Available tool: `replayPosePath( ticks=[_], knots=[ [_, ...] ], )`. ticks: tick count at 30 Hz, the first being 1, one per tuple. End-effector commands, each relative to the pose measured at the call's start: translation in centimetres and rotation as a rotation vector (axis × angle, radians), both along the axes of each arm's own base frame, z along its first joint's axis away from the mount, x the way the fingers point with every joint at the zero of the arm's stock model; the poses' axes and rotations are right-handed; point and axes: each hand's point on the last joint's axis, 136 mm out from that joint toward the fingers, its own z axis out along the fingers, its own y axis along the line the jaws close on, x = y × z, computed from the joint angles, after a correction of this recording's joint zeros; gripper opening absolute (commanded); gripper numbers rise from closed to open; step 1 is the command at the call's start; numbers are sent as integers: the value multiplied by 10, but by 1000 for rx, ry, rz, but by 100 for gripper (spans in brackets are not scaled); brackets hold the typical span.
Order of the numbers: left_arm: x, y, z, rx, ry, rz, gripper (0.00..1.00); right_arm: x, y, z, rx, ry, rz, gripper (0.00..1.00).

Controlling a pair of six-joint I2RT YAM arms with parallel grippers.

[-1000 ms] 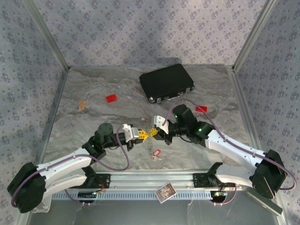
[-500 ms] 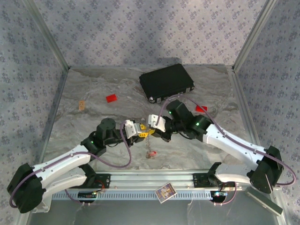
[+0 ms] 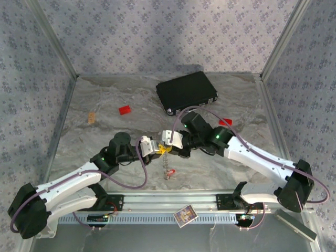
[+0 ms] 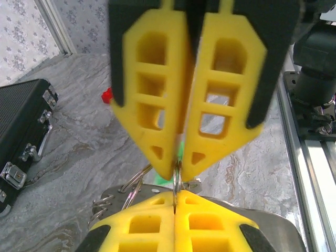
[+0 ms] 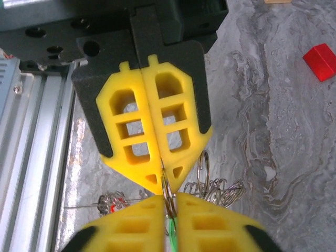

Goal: Put the keys on the keyring

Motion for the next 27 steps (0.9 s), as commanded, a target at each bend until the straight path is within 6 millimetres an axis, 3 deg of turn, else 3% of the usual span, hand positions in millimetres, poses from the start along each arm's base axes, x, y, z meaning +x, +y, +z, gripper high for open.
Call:
replayPosePath(
  ticks=[1, 7, 15, 21, 27],
  knots=[
    [-3, -3, 26, -80, -53, -23, 0, -2, -3, 27, 142, -9, -1, 28],
    [-6, -1, 29, -149, -55, -20, 0, -1, -17, 21, 258, 51, -45, 34],
    [-7, -1, 29, -180, -50, -20, 0, -1, -13, 2, 245, 105, -58, 35],
    [-8, -1, 28, -185, -42, -25, 0, 1, -11, -5, 225, 119, -55, 28],
    [-10, -1, 30, -188, -47, -31, 0, 0, -11, -4, 210, 127, -47, 9]
  ],
)
